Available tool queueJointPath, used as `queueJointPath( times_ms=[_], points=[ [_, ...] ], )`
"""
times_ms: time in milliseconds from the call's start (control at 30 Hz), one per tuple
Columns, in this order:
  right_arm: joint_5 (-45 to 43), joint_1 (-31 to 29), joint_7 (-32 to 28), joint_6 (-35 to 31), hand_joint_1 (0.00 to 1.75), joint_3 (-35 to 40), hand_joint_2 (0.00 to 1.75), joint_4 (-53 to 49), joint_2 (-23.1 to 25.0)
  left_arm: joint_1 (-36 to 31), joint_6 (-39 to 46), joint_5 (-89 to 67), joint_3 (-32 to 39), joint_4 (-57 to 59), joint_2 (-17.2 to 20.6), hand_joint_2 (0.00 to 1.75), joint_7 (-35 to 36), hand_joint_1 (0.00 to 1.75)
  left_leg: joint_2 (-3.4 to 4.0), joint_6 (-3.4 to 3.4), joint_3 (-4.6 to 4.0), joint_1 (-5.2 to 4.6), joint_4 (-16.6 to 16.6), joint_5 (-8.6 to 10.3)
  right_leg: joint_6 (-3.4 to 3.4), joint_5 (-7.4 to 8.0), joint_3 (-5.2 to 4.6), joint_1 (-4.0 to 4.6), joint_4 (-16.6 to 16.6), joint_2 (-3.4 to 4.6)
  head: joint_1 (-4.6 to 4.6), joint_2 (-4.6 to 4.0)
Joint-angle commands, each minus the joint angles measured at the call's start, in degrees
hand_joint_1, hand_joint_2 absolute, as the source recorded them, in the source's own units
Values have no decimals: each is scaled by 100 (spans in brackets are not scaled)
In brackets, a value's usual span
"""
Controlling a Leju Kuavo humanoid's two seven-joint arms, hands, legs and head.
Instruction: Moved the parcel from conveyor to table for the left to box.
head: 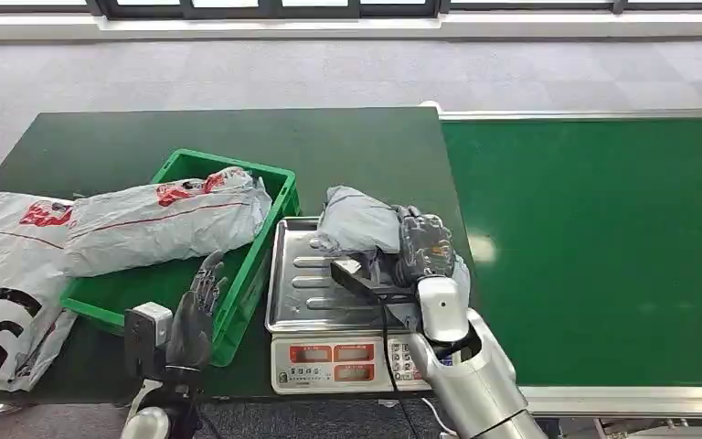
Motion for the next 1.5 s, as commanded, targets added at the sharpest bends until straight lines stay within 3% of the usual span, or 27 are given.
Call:
queueJointPath(
  times_ms=[33, 100, 133, 233, 267, 400, 767, 800, 1000, 1100, 1267, 1300, 1400, 1500],
  points=[
    [345, 151, 155, -153, 0, -200, 175, -339, -296, 43, -24, -42, 182, 231, -65, 0, 55, 0, 12, -2, 6, -1, -11, 3, -4, 3, 5, 1, -11, -3, 0, 0],
    [345, 205, 338, -450, 0, -114, 175, -516, -340, 62, -9, -66, 183, 181, -86, 0, 47, 0, 13, -2, 4, 1, -8, 3, -4, 3, 2, 3, -9, 0, 0, 0],
    [345, 230, 367, -712, 0, -43, 0, -669, -387, 90, 7, -96, 182, 127, -97, 0, 31, 0, 8, -1, 4, -1, -6, 2, -3, 1, 2, 1, -5, -2, 0, 0],
    [345, 397, 191, -1309, 0, -170, 0, -1269, -345, 198, 67, -136, 215, -60, -137, 0, -39, 0, 17, 0, 1, 1, -7, 1, -4, 3, -2, 4, -8, 2, 0, 0],
    [218, 519, -200, -1837, 0, -303, 0, -1551, -243, 240, 115, -139, 257, -129, -174, 0, -114, 0, 14, 0, -3, 0, -1, -2, -2, 0, -7, 1, 0, 4, 0, 0],
    [-921, 1174, -1205, -2725, 0, -511, 0, -2736, -134, 430, 378, -49, 355, -443, -273, 0, -407, 0, 17, -2, -2, 2, -7, -4, -6, -4, -4, 4, -7, -2, 0, 0],
    [-1504, 1325, -1703, -3145, 0, -724, 0, -2403, -27, 431, 1239, -307, 291, -393, -394, 0, -575, 0, 12, -5, 2, 3, -11, -11, -6, -8, 2, 6, -12, -3, 2, 0],
    [-2137, 1360, -2006, -3092, 0, -698, 0, -2396, -11, 426, 1552, -332, 166, -437, -309, 0, -622, 0, 23, -8, -8, 4, -7, -9, -7, -4, -12, 6, -7, 0, 2, 0],
    [-2397, 1379, -2117, -3038, 0, -728, 0, -2450, -32, 429, 1535, -236, 169, -452, -255, 0, -557, 0, 31, -7, 2, 5, -15, -8, -9, -2, -4, 8, -17, 3, 2, 0],
    [-3248, 1458, -2681, -3162, 0, -754, 0, -2598, -90, 489, 1284, -146, 103, -453, -66, 0, -667, 0, 25, -6, -1, 4, -7, -11, -6, -6, -8, 6, -7, 6, 2, 0],
    [-4035, 2110, -3689, -3572, 0, -917, 0, -3398, 69, 553, 2636, -2574, -253, -1191, 60, 0, -1118, 0, 14, -7, -2, 5, -9, -12, -8, -12, -3, 8, -10, -6, 0, 0],
    [-4265, 2206, -3898, -3635, 0, -895, 175, -3481, 91, 484, 2864, -3306, -517, -1325, 136, 0, -993, 0, 7, -8, -11, 7, 0, -14, -8, -15, -13, 8, -1, -8, 0, 0],
    [-4748, 2208, -4562, -3860, 0, -688, 175, -3606, 40, -72, 2859, -4493, -1225, -1059, 645, 0, -272, 0, -3, -10, -17, 8, 2, -13, -8, -15, -17, 10, 1, -17, 0, 0],
    [-5578, 2230, -5622, -3981, 0, -282, 175, -4014, -161, -1119, 2825, -4580, -1718, -1, 1129, 0, -51, 0, -13, -13, -15, 3, -11, 0, -10, -9, -16, 5, -6, -31, 0, 0]
  ],
)
